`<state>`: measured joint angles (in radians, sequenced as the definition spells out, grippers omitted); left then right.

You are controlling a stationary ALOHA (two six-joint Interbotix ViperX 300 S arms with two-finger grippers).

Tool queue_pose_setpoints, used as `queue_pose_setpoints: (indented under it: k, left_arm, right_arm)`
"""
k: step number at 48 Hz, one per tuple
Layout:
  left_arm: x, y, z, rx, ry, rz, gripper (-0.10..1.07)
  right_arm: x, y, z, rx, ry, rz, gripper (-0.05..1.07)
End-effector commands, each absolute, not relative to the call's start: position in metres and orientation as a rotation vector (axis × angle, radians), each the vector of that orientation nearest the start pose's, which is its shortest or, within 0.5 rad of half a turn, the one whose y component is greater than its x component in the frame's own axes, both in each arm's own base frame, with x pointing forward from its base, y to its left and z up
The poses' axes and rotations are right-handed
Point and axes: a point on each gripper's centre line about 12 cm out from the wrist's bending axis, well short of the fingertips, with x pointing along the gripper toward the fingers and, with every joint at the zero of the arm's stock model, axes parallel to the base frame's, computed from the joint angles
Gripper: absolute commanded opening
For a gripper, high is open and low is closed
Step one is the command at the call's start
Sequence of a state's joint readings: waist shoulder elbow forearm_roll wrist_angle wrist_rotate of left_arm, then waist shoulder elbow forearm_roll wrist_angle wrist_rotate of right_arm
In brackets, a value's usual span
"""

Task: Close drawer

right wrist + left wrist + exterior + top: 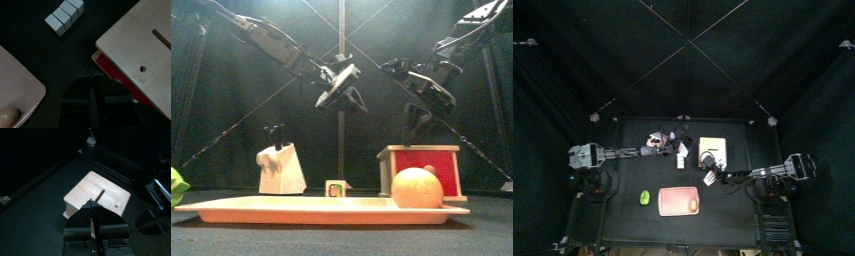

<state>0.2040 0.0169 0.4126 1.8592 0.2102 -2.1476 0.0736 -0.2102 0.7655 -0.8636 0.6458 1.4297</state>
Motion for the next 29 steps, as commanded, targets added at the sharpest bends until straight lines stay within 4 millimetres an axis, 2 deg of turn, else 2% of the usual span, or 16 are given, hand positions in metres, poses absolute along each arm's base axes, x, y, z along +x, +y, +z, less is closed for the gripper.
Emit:
queue_pose_setpoints:
  k: [1, 21, 29]
  left_arm:
    - [0.419, 0.097, 0.276, -0.267, 0.280, 0.418, 0.30]
    - [0.388, 0.035, 0.257, -0.246, 0.354, 0.286, 0.30]
    - [0.379, 0.024, 0.248, -0.240, 0.378, 0.267, 0.30]
  right_arm:
    - [0.311, -0.029, 0.199, 0.352, 0.764, -0.656, 0.25]
    - [0.312, -0.022, 0.200, 0.344, 0.765, -0.633, 0.25]
    - [0.312, -0.022, 0.200, 0.344, 0.765, -0.632, 0.25]
